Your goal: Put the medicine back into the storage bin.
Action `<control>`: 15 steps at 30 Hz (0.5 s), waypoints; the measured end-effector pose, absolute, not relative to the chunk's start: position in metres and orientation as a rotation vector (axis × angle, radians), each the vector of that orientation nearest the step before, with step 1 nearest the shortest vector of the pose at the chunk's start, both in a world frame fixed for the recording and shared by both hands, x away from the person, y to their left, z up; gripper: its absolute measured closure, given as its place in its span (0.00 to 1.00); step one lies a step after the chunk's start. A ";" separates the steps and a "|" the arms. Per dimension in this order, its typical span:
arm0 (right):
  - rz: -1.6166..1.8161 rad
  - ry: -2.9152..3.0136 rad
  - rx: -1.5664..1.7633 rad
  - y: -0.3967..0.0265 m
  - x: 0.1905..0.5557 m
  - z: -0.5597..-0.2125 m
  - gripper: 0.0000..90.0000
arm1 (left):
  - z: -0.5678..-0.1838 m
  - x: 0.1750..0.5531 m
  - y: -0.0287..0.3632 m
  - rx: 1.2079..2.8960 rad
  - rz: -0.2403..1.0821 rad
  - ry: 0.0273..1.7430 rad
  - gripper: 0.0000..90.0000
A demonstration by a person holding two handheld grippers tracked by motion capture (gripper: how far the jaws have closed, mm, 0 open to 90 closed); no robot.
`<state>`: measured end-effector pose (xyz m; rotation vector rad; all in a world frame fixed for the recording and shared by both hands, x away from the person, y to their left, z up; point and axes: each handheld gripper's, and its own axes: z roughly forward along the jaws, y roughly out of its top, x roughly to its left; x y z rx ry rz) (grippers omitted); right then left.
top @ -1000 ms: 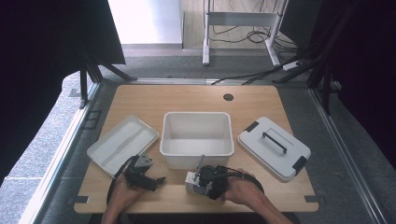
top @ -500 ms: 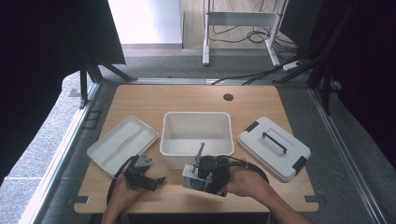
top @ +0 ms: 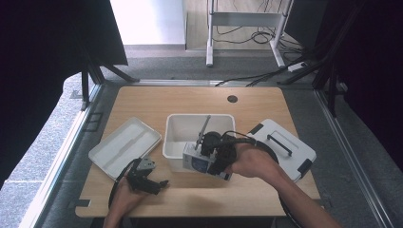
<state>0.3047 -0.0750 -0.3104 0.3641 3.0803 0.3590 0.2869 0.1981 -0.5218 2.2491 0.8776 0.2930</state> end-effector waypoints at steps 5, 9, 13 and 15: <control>0.374 3.024 0.425 -0.072 0.324 -0.296 0.63 | -0.522 0.287 0.198 2.250 0.293 0.877 0.06; 0.370 2.988 0.486 -0.069 0.344 -0.296 0.63 | -0.522 0.287 0.198 2.250 0.294 0.878 0.06; 0.362 2.956 0.549 -0.065 0.363 -0.307 0.63 | -0.522 0.287 0.198 2.252 0.292 0.874 0.06; 0.352 2.950 0.572 -0.062 0.370 -0.314 0.63 | -0.522 0.287 0.198 2.260 0.290 0.868 0.05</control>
